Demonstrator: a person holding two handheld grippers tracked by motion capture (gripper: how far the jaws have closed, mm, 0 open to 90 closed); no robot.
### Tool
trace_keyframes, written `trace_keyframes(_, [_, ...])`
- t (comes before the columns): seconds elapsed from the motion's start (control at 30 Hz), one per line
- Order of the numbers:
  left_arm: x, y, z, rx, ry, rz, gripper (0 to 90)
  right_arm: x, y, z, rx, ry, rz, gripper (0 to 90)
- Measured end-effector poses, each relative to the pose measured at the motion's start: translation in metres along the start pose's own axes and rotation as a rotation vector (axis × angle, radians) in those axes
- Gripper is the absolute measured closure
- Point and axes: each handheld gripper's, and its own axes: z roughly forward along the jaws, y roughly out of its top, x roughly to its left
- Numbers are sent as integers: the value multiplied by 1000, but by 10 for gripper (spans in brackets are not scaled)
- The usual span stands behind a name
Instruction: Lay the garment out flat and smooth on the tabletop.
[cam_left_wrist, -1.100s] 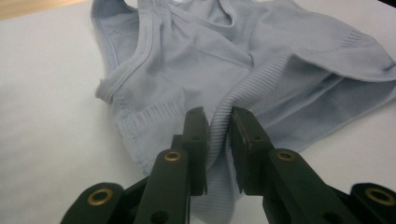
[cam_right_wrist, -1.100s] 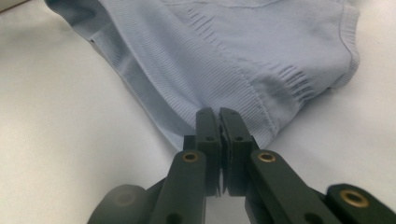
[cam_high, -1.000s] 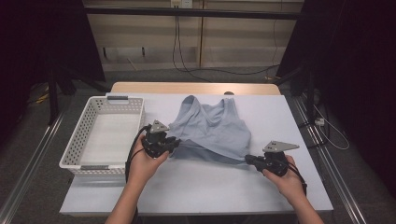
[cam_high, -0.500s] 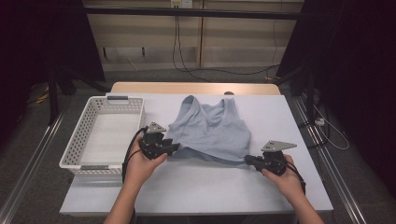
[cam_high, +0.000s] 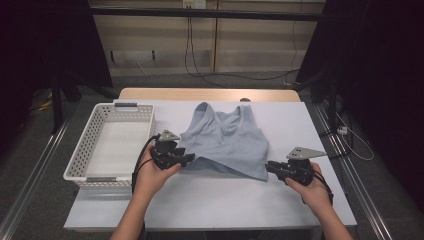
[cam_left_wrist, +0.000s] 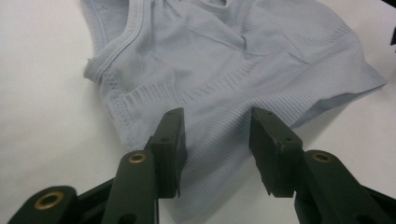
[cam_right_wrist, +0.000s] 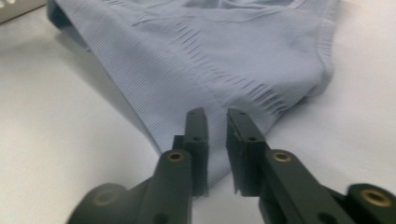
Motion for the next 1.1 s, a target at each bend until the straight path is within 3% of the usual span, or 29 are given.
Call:
trace_keyframes(0.17, [1,3,-4,-6,-7,-7,527,2,3,6,-25,-14,0,665])
trace_keyframes(0.33, [5,5,-8,-24,2,-43,443,5,7,13,-37,-27,-4,572])
trace_keyframes(0.5, [5,10,-11,-51,-2,-47,386,8,10,20,-45,-26,-7,562])
trace_keyframes(0.73, [5,13,-3,-52,7,-39,396,16,18,30,-78,-2,-39,610])
trace_keyframes(0.83, [6,14,2,-43,10,-31,402,19,17,37,-40,11,-66,635])
trace_keyframes(0.93, [5,12,8,-26,4,-30,414,21,14,41,-11,22,-108,751])
trace_keyframes(1.0, [5,9,11,-9,3,-22,426,20,12,41,0,55,-99,845])
trace_keyframes(1.03, [5,8,12,-3,9,-18,437,20,11,42,11,67,-93,842])
trace_keyframes(1.1, [5,6,14,8,23,-5,440,19,8,44,39,39,-106,835])
